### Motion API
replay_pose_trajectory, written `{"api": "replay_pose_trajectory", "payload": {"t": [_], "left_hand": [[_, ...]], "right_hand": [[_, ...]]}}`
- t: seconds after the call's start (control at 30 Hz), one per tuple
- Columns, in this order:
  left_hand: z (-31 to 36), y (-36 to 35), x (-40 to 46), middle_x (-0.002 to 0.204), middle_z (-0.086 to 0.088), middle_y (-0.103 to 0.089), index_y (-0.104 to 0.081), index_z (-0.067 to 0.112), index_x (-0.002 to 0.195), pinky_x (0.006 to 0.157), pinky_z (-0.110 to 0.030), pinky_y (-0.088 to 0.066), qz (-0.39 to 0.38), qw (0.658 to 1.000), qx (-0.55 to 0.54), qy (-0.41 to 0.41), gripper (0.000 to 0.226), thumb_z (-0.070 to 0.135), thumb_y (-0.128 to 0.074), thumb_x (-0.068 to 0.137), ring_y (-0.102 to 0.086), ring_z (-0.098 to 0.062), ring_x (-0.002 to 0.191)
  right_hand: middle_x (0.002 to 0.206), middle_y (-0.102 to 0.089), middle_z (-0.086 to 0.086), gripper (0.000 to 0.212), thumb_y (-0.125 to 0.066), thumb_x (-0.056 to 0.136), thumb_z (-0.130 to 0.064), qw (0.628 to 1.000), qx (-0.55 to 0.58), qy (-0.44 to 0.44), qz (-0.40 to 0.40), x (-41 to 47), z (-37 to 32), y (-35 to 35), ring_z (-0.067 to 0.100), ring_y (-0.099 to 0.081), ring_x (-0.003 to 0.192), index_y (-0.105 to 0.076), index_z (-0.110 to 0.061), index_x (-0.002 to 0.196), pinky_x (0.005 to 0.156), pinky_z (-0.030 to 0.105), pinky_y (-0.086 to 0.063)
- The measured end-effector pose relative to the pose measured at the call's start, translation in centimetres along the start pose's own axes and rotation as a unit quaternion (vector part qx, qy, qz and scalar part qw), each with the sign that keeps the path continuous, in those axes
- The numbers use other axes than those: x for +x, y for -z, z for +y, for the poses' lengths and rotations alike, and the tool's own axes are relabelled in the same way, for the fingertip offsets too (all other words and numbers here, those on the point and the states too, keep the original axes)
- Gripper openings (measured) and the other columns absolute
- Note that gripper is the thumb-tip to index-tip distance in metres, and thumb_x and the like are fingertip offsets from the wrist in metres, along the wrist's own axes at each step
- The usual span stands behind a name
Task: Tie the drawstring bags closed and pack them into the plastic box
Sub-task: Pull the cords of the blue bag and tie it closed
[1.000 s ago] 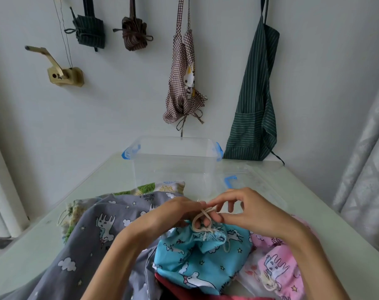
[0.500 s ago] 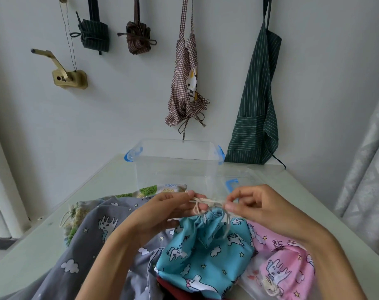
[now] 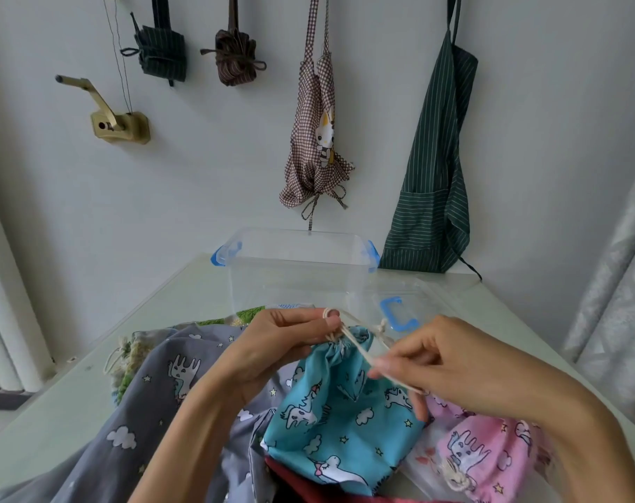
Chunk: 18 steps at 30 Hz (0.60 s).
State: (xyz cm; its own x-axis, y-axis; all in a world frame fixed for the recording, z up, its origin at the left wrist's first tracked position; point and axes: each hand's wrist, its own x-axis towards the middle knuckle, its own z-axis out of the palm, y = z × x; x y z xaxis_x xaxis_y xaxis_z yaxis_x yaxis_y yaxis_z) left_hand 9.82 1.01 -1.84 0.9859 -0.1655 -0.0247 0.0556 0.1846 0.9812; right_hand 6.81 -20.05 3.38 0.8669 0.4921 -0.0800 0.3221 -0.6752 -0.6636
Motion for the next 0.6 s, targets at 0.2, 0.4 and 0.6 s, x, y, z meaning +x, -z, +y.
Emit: {"api": "replay_pose_trajectory", "payload": {"t": [0.2, 0.4, 0.6], "left_hand": [[0.1, 0.2, -0.2, 0.083, -0.001, -0.075, -0.079, 0.018, 0.084, 0.052, -0.008, -0.047, -0.024, 0.998, 0.06, -0.004, 0.024, 0.027, -0.073, 0.063, -0.064, -0.001, 0.068], [-0.1, -0.6, -0.3, 0.079, 0.001, -0.074, -0.078, 0.017, 0.085, 0.055, -0.011, -0.047, -0.052, 0.993, 0.106, 0.012, 0.021, 0.026, -0.072, 0.067, -0.064, -0.002, 0.071], [0.0, -0.7, -0.5, 0.078, 0.004, -0.075, -0.079, 0.025, 0.08, 0.057, -0.011, -0.047, -0.06, 0.991, 0.123, 0.009, 0.015, 0.029, -0.072, 0.067, -0.066, 0.001, 0.073]], "right_hand": [[0.082, -0.075, 0.004, 0.03, -0.049, 0.092, -0.042, 0.961, -0.132, -0.236, -0.065, -0.9, 2.5, 1.1, 0.004, -0.047, 0.032, -0.062, -0.022, 0.111, 0.042, 0.016, -0.038], [0.088, -0.065, -0.011, 0.033, -0.064, 0.076, -0.055, 0.994, -0.021, -0.032, 0.102, 1.2, 2.4, 0.8, -0.007, -0.057, 0.053, -0.063, -0.041, 0.105, 0.062, 0.017, -0.041], [0.063, -0.065, -0.007, 0.015, -0.074, 0.075, -0.039, 0.988, -0.063, -0.039, 0.134, 2.5, 1.5, -1.0, -0.002, -0.053, 0.054, -0.073, -0.04, 0.09, 0.056, 0.012, -0.039]]}}
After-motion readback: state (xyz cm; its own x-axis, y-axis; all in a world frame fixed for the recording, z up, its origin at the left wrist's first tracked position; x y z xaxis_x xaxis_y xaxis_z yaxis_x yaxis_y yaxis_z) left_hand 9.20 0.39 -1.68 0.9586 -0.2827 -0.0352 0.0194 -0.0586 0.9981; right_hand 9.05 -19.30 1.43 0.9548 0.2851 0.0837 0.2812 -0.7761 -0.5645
